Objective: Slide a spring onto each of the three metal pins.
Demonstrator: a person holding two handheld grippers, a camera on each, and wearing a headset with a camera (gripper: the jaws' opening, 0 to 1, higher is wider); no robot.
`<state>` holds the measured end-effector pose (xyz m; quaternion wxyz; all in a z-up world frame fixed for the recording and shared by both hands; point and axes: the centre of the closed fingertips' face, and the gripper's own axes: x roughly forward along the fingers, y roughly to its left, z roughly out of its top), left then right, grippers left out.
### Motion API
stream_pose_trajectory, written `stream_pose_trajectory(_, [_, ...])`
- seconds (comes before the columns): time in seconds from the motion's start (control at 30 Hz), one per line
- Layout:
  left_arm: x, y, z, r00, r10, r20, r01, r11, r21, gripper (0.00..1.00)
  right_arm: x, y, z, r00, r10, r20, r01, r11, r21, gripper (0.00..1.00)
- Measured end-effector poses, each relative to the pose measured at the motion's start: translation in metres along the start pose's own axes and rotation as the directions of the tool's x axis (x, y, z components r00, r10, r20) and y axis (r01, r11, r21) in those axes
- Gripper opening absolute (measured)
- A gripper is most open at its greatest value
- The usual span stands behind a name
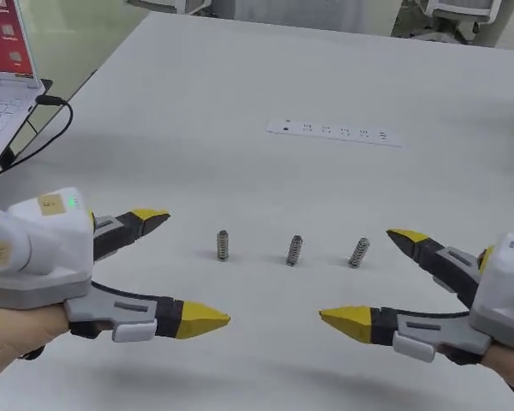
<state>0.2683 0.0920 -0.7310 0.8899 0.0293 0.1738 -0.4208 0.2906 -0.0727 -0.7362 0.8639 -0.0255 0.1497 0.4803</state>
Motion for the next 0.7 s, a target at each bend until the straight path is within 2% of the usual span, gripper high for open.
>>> stream_pose_trajectory(0.2, [-0.005, -0.004, -0.003, 1.0000, 0.004, -0.002, -0.004, 1.000, -0.006, 0.98, -0.023, -0.005, -0.007, 0.9994, -0.034, 0.000, 0.034, 0.999, 0.013, 0.99])
stream_pose_trajectory(0.3, [-0.009, -0.005, -0.004, 0.9999, 0.011, -0.002, -0.011, 1.000, -0.003, 0.98, -0.030, -0.009, -0.012, 0.9986, -0.050, -0.016, 0.051, 0.999, 0.011, 0.99])
stream_pose_trajectory(0.4, [-0.011, -0.006, -0.004, 0.9999, 0.017, -0.003, -0.017, 1.000, 0.003, 0.98, -0.036, -0.016, -0.012, 0.9970, -0.078, -0.008, 0.078, 0.997, 0.027, 0.99])
stream_pose_trajectory(0.57, [-0.013, -0.004, -0.005, 0.9996, 0.026, -0.009, -0.026, 1.000, 0.005, 0.98, -0.030, -0.014, -0.010, 0.9964, -0.085, -0.002, 0.085, 0.996, 0.037, 0.99])
stream_pose_trajectory(0.7, [-0.011, 0.002, 0.000, 0.9993, 0.037, 0.007, -0.037, 0.999, -0.004, 0.98, -0.021, -0.009, -0.010, 0.9977, -0.068, -0.001, 0.068, 0.997, 0.033, 0.99])
